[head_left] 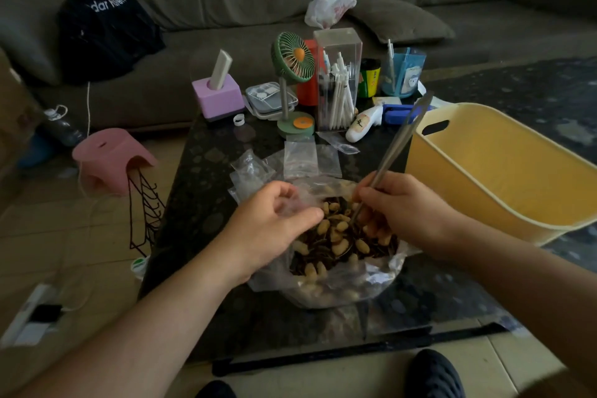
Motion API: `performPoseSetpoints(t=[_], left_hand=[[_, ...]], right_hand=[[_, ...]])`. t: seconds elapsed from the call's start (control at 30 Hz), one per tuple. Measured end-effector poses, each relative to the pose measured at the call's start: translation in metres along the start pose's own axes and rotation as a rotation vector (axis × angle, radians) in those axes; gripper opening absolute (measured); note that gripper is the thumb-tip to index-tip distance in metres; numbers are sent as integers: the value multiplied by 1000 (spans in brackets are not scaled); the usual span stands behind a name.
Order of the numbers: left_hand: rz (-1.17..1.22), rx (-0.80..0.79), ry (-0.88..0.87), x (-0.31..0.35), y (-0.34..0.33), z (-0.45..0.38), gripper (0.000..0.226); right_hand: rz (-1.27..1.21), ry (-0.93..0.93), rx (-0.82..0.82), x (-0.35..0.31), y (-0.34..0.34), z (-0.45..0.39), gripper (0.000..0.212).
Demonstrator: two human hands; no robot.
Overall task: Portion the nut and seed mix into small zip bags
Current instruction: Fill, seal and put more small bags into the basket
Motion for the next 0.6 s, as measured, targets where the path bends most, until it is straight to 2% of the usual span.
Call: performPoseSetpoints(t=[0.1,0.17,0.3,0.6], left_hand=[[-127,-32,-150,1,-8,4,63],[-251,2,-210,0,-14,6,60],[-306,47,-252,-5,-25,6,71],[-414,160,-304,-8,-40,0,69]], right_hand=[[78,17,35,-4,10,1,18],[105,13,66,-6,17,2,18],[101,0,101,-13,29,7,19],[194,91,198,-29,48,22,18]])
Point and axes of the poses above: each hand's wrist, its own z-axis away from the middle knuckle, its own y-axis out of the back of the hand, x = y × z, the point moved 2 cm from there along -z, towards the middle knuckle, and after that the axes turned 7 degrees about -x, right-handed, at the moved point
